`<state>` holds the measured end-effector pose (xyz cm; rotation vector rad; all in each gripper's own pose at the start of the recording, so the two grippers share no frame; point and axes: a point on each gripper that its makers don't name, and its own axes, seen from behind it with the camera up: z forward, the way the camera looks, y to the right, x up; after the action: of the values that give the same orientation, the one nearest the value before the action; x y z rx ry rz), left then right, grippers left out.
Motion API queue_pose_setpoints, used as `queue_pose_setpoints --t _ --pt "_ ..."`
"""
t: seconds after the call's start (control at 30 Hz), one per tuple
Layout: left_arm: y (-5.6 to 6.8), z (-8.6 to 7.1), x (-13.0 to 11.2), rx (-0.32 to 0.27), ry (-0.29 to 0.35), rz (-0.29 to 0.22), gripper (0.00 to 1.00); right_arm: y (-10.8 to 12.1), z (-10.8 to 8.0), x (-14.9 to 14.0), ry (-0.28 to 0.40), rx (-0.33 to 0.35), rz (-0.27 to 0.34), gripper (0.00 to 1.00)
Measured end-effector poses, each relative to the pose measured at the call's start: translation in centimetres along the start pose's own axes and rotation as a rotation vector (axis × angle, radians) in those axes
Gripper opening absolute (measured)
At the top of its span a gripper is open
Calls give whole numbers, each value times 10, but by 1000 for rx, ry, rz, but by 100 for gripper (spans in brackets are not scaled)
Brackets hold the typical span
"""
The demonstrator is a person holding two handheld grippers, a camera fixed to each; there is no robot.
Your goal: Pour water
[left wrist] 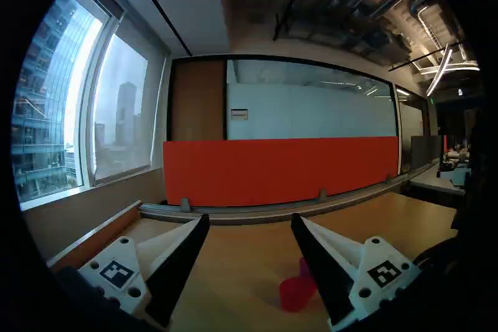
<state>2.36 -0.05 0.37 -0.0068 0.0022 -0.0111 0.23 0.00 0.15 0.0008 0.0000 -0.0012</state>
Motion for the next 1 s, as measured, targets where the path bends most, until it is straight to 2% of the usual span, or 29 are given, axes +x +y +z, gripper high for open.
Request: queue_pose_setpoints --t 0.27,0.47,0.67,0.87,1.0 --pt "4 7 43 -51 15 4 98 -3 4 29 4 9 -27 99" --pt "9 7 49 -80 -12 31 97 -10 1 43 10 37 -27 99" --pt "27 8 56 -165 -11 21 98 -22 1 41 -11 100 -6 99" --pt "57 2 57 -291 -25 35 97 -35 -1 41 -23 189 -24 99" --pt "74 -3 59 -352 -27 37 97 -44 -3 45 -25 243 -28 99"
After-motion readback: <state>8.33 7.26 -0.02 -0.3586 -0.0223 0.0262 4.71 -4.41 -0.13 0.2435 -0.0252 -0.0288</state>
